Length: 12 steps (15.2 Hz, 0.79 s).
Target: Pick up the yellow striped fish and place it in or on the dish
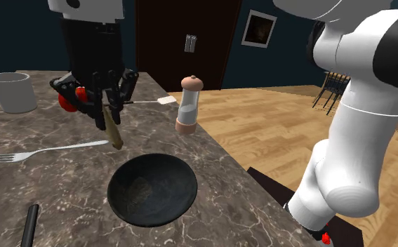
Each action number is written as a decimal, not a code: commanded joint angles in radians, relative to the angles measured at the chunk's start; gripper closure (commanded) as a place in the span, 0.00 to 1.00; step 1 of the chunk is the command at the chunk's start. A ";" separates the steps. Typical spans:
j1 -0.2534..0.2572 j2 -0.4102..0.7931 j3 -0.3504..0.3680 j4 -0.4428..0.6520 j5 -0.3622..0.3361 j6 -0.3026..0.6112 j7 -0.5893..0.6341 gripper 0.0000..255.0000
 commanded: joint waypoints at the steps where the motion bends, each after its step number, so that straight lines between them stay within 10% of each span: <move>1: -0.012 -0.081 0.006 -0.089 0.043 0.021 -0.001 1.00; 12: 0.003 -0.414 -0.003 -0.441 0.222 0.090 -0.025 1.00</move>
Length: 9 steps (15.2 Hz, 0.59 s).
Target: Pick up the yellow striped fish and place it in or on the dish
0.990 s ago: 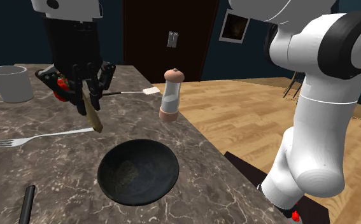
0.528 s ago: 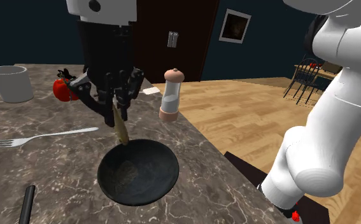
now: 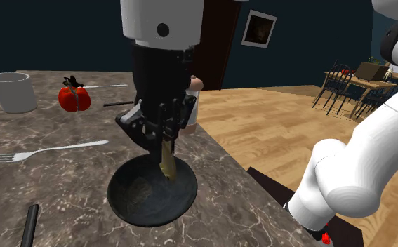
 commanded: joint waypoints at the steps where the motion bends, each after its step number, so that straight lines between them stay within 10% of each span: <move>1: 0.003 -0.009 0.001 -0.032 0.006 0.024 0.000 1.00; 9: 0.008 -0.013 0.009 -0.143 0.012 0.132 -0.005 1.00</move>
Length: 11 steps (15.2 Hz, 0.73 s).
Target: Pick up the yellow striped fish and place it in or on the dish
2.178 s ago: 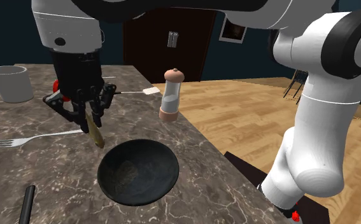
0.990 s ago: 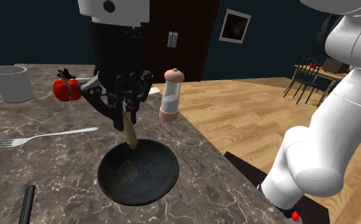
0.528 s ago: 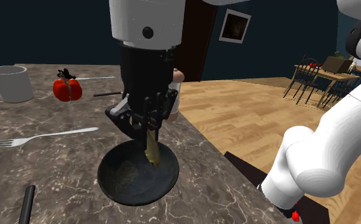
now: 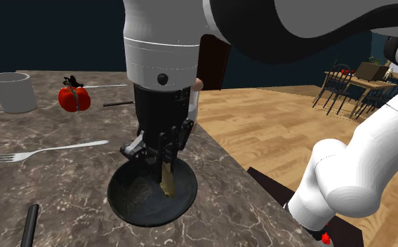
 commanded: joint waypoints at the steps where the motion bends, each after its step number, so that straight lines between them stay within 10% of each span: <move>1: 0.001 0.005 0.005 -0.023 -0.001 0.028 0.002 1.00; 10: 0.002 0.006 0.006 -0.036 0.000 0.042 0.002 1.00; 11: 0.002 0.006 0.006 -0.037 0.000 0.042 0.002 0.00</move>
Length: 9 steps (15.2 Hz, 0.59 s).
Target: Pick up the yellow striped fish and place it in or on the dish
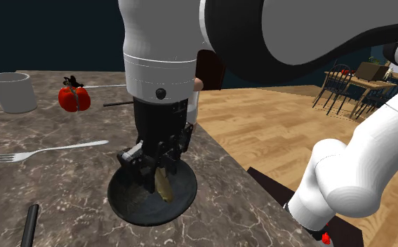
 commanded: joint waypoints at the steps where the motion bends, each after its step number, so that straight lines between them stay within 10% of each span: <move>1: 0.000 0.000 0.000 0.000 0.000 0.000 0.000 0.00; 9: -0.007 0.011 -0.007 0.136 -0.011 -0.127 0.007 0.00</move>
